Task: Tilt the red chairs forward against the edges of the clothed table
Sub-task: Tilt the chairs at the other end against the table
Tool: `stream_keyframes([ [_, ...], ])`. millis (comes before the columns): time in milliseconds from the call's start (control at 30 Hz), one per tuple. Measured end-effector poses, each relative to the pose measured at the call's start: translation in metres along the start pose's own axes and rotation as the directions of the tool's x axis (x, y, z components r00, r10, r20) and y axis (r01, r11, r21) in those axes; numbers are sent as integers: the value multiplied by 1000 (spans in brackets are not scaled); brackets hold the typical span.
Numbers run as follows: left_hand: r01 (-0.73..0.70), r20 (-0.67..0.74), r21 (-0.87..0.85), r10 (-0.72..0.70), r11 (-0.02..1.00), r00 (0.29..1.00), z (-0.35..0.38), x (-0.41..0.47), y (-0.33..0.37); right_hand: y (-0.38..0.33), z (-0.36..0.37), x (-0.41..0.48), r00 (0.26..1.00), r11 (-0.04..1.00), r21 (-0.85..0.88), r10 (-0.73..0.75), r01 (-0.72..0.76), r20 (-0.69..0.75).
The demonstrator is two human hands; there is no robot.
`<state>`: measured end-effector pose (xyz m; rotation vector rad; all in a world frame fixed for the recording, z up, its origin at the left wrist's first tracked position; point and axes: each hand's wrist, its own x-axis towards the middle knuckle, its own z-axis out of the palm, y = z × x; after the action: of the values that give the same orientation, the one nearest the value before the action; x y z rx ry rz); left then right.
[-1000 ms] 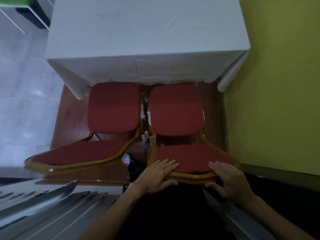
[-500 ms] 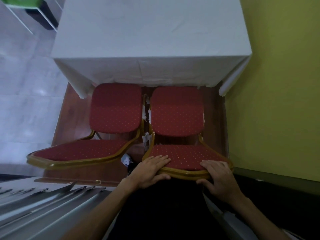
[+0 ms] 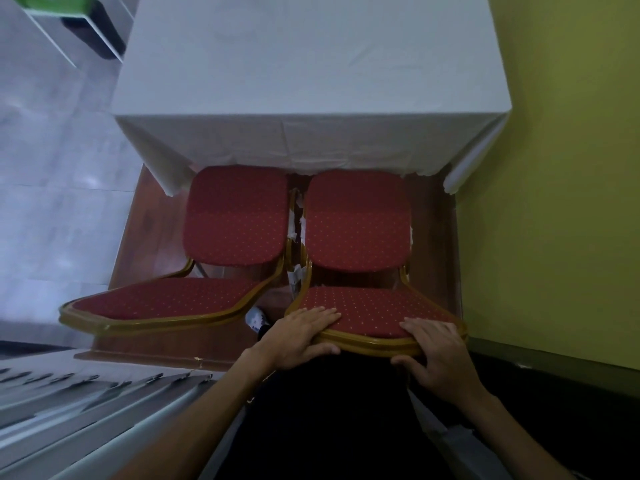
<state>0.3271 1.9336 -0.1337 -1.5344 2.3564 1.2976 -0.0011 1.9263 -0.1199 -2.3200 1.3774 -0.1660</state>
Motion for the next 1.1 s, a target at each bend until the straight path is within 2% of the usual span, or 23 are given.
stream_keyframes([
  [467, 2, -2, -21, -2, 1000, 1000, -1, 0, 0, -4, -5, 3, 997, 999, 36, 38, -40, 60],
  [700, 27, 62, -71, -23, 997, 998, -18, 2, 2, -12, -15, 31, 960, 998, 40, 44, -57, 275],
  [867, 65, 55, -68, -62, 996, 997, -34, -4, -4, -31, -21, 59, 933, 994, 88, 24, -59, 359],
  [1100, 70, 27, -24, -70, 997, 997, -68, -28, -32, -65, -18, 96, 940, 983, 167, 12, -73, 340],
])
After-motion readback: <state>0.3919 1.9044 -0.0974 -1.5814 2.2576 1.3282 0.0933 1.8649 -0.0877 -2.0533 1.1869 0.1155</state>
